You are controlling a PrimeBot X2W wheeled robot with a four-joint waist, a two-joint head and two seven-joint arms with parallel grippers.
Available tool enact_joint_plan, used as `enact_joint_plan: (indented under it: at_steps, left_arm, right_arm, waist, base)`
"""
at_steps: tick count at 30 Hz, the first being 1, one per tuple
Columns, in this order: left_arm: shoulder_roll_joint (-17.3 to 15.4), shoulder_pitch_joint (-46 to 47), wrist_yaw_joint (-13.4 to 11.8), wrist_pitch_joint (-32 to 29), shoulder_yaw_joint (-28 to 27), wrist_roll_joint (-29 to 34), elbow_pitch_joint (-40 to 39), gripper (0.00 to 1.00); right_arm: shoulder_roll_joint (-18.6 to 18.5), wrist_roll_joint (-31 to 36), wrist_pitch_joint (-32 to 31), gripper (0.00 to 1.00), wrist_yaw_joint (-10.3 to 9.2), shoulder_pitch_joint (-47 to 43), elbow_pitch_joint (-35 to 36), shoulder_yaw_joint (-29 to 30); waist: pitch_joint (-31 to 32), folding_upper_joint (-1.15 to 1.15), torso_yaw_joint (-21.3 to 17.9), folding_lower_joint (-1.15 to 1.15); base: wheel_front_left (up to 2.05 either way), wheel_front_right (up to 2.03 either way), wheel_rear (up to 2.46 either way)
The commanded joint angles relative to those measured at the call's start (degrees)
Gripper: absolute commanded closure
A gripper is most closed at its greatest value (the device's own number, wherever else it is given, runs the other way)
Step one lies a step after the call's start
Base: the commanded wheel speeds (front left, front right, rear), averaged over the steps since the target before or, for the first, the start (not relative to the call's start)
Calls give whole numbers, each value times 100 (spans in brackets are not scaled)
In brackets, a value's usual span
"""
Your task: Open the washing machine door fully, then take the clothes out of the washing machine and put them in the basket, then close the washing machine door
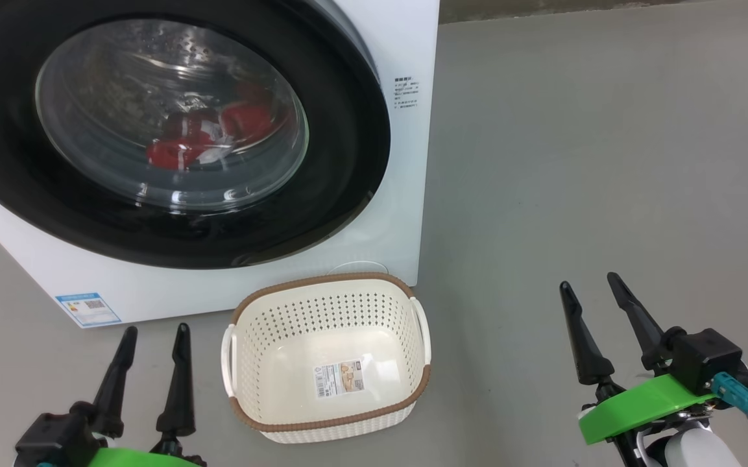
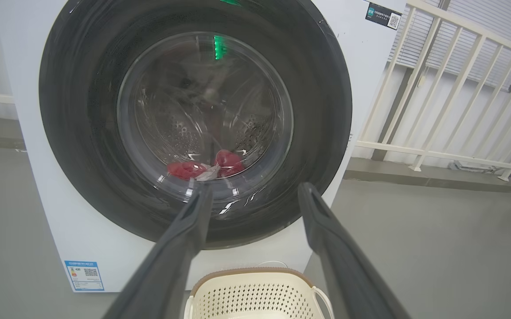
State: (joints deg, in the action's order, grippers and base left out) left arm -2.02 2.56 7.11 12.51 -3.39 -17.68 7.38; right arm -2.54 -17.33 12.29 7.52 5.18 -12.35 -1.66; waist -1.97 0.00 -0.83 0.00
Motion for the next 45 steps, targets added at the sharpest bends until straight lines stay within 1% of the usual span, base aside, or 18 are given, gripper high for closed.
enact_joint_plan:
  at_steps: [1, 11, 22, 30, 31, 32, 33, 34, 35, 39, 45]
  left_arm:
    - [-76, 136, 34, 77, -156, 190, -204, 0]
    - [-86, 159, 37, 246, -152, 811, -243, 0]
    - [-86, 164, 37, 249, -111, 784, -217, 0]
    - [-86, 278, 37, 249, -104, 778, -177, 0]
    - [-86, 301, 37, 249, -100, 778, -182, 0]
    - [-86, 324, 37, 249, -96, 778, -189, 0]
    - [-86, 349, 37, 249, -91, 776, -201, 0]
    - [-86, 376, 37, 249, -86, 769, -219, 0]
    - [-86, 406, 37, 249, -78, 751, -250, 0]
    - [-86, 476, 37, 249, -28, 696, -395, 0]
    - [-86, 682, 37, 249, 59, 566, -626, 0]
  right_arm:
    - [-70, 185, 100, 0, -3, 199, 184, -159]
    - [-102, 846, 268, 0, -3, 243, 253, -266]
    - [-122, 838, 271, 0, -3, 226, 253, -273]
    - [-127, 721, 271, 0, -3, 288, 302, -273]
    - [-125, 668, 271, 13, -3, 309, 304, -276]
    - [-121, 598, 271, 49, -3, 341, 304, -271]
    - [-118, 529, 271, 62, -3, 382, 300, -277]
    - [-118, 461, 271, 94, -3, 430, 292, -295]
    - [-129, 410, 271, 100, -3, 484, 290, -312]
    - [-152, 139, 271, 100, -3, 671, 276, -316]
    - [-207, -938, 271, 100, -3, 1149, 149, -313]
  waist:
    - [2, 0, 2, 0]
    - [-38, 0, -6, 0]
    - [-58, 0, 28, 0]
    - [-251, 0, 69, 0]
    - [-298, 0, 78, 0]
    - [-347, 0, 87, 0]
    - [-401, 0, 96, 0]
    - [-453, 0, 105, 0]
    - [-510, 0, 113, 0]
    - [-698, 0, 166, 0]
    - [-1084, 0, 309, 0]
  base:
    - [0, 0, 0]
    - [0, 0, 0]
    - [0, 0, 0]
    - [0, 0, 0]
    - [0, 0, 0]
    - [0, 0, 0]
    - [0, 0, 0]
    - [0, 0, 0]
    - [0, 0, 0]
    - [0, 0, 0]
    - [0, 0, 0]
